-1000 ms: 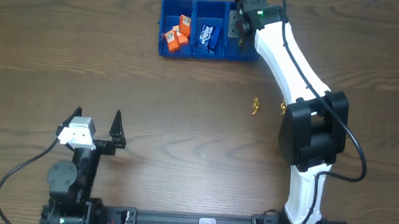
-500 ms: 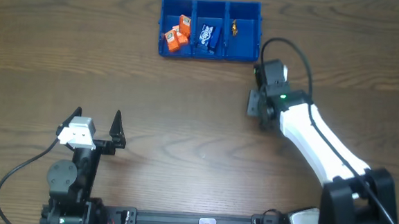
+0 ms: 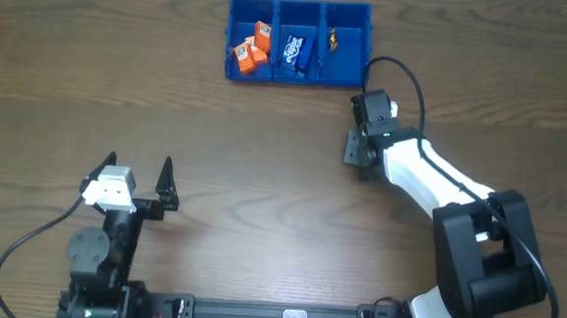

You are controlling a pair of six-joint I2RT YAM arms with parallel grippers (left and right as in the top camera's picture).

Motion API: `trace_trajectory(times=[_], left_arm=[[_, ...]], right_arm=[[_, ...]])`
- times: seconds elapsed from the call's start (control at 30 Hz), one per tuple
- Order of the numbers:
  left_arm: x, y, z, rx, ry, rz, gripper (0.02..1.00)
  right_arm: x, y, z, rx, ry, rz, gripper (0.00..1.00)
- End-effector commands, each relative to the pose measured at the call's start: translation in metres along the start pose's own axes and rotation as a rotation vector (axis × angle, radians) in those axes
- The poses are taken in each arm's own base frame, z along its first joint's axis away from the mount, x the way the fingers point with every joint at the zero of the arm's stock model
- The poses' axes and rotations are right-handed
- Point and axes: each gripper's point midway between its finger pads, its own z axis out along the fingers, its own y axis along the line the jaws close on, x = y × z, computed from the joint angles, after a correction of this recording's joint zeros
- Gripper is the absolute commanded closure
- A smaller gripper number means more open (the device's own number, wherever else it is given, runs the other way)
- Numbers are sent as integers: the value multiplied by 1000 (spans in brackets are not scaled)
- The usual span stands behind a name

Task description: Sort Candies Into Trays

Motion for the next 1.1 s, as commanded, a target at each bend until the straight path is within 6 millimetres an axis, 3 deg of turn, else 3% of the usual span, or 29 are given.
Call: trace_trajectory(times=[0.03, 0.17, 0.23, 0.43, 0.5, 0.63, 0.67, 0.73, 0.8, 0.87, 0.93, 1.0, 1.1], left_arm=[[17, -1, 1, 14, 48, 3, 20], [17, -1, 1, 14, 48, 3, 20], [17, -1, 1, 14, 48, 3, 20], [17, -1, 1, 14, 48, 3, 20], [17, -1, 1, 14, 48, 3, 20], [17, -1, 1, 14, 48, 3, 20], [17, -1, 1, 14, 48, 3, 20], [17, -1, 1, 14, 48, 3, 23], [17, -1, 1, 14, 48, 3, 20], [17, -1, 1, 14, 48, 3, 20], [17, -1, 1, 14, 48, 3, 20], [17, -1, 1, 14, 48, 3, 20], [17, -1, 1, 14, 48, 3, 20]], right_arm=[[-7, -1, 8, 8, -7, 18, 533], [-4, -1, 14, 12, 3, 17, 627], [-4, -1, 14, 12, 4, 17, 750], [0, -2, 7, 13, 19, 21, 816], [-7, 2, -14, -13, -15, 18, 825], [-57, 25, -119, -119, -274, -14, 827], [-77, 30, -145, -137, -339, -34, 825], [-116, 36, -178, -138, -410, -65, 825], [-161, 42, -191, -112, -447, -87, 825], [-207, 52, -173, -83, -438, -111, 825], [-227, 63, -147, -75, -415, -114, 822], [-236, 73, -113, -70, -384, -116, 781], [-234, 79, -82, -73, -352, -115, 755]])
